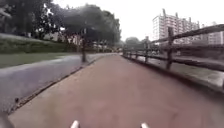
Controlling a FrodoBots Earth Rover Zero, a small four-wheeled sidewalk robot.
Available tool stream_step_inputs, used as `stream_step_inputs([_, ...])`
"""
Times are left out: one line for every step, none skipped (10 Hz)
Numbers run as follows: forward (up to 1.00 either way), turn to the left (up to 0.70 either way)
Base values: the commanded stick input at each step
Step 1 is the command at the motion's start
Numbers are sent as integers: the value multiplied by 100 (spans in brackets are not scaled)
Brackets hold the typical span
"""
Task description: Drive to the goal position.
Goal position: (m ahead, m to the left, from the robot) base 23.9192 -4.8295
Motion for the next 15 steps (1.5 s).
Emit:
stream_step_inputs([70,0])
stream_step_inputs([70,0])
stream_step_inputs([70,0])
stream_step_inputs([70,0])
stream_step_inputs([70,0])
stream_step_inputs([70,0])
stream_step_inputs([70,0])
stream_step_inputs([70,0])
stream_step_inputs([70,0])
stream_step_inputs([70,0])
stream_step_inputs([70,0])
stream_step_inputs([70,0])
stream_step_inputs([70,0])
stream_step_inputs([70,0])
stream_step_inputs([70,0])
